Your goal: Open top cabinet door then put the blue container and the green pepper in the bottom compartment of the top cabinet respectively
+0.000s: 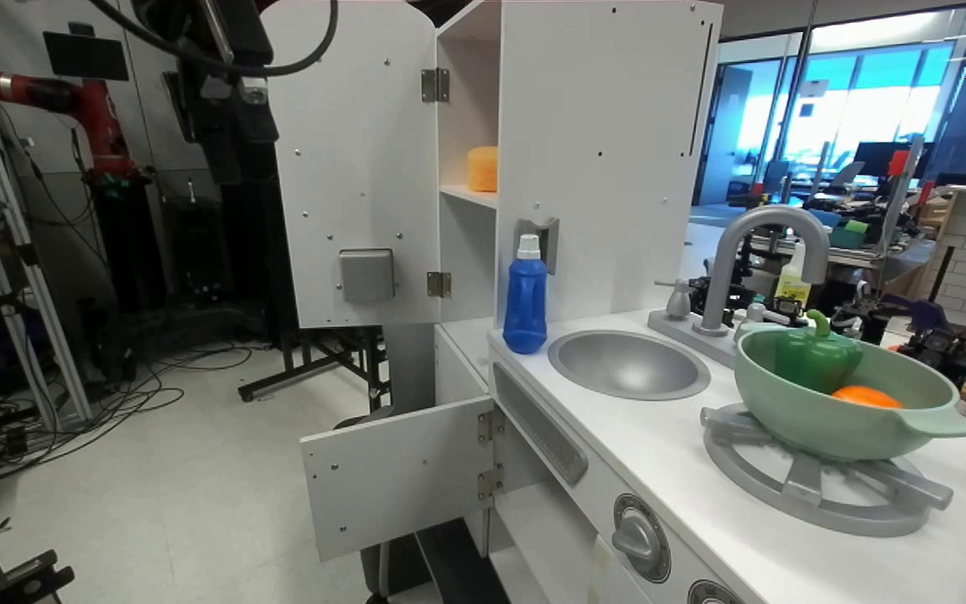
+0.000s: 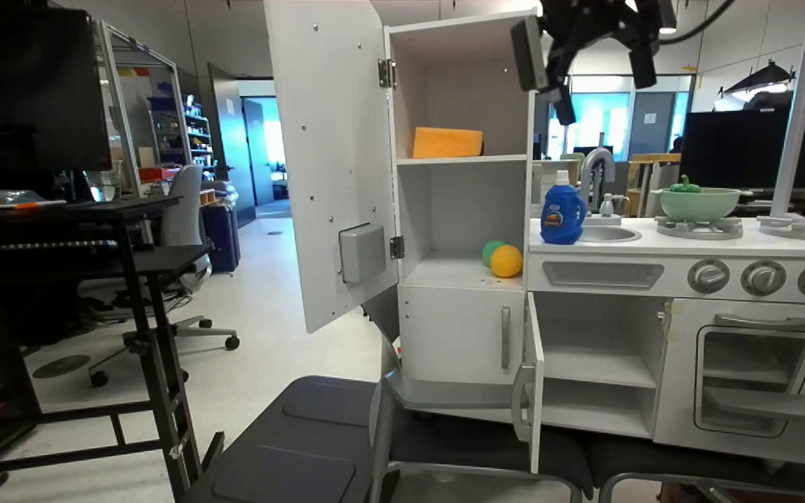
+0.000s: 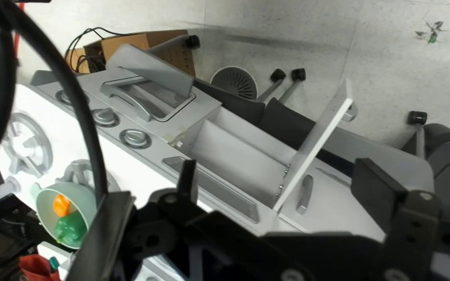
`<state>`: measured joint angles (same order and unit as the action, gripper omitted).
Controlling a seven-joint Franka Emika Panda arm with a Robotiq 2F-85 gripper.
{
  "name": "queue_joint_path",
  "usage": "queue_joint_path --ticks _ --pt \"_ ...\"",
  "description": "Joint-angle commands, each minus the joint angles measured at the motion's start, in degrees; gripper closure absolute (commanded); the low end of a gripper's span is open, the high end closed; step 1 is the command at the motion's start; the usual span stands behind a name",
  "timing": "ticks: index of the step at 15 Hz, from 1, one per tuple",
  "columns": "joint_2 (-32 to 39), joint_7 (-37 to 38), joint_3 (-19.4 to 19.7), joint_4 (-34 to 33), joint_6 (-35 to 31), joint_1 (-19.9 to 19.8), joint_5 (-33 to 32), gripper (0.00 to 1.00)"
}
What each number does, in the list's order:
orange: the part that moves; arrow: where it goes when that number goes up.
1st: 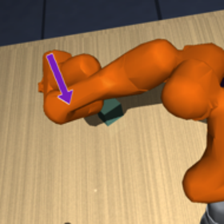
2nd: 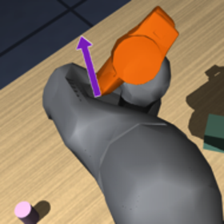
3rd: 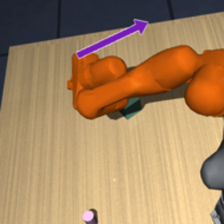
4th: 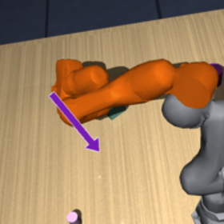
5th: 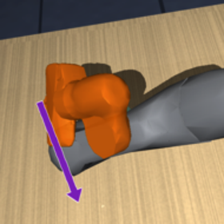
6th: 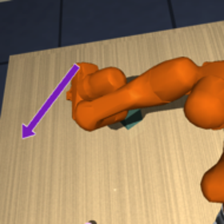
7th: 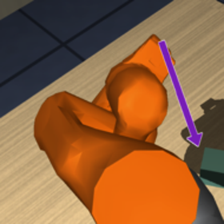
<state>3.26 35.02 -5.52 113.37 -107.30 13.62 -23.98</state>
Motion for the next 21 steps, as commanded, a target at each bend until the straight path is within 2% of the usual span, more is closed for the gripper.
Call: queue_joint_path --ticks 1,6,8,10,13,14,16,17,19,21 --pt "-4.1 -2.2 2.2 7.8 -10.0 -5.6 -1.9 0.0" --pt "0.7 -3.3 6.8 11.8 -28.8 -12.6 -4.1 0.0" --pt "2.9 -5.0 8.2 11.5 -33.6 -13.9 -5.2 0.0" --pt "6.0 -10.7 10.2 11.3 -40.0 -15.7 -4.9 0.0" --pt "9.3 -24.3 11.4 9.2 -45.4 -18.7 -0.7 0.0" --pt "9.9 -28.5 10.7 7.3 -44.4 -18.8 1.3 0.0" --pt "12.8 -37.3 8.0 5.7 -48.0 -23.7 5.0 0.0" --pt "13.2 -41.5 9.2 3.8 -46.8 -22.0 8.6 0.0" --pt "14.9 -50.0 7.6 3.7 -49.4 -24.5 14.6 0.0" --pt "14.1 -56.9 4.4 2.2 -45.2 -25.4 21.5 0.0"
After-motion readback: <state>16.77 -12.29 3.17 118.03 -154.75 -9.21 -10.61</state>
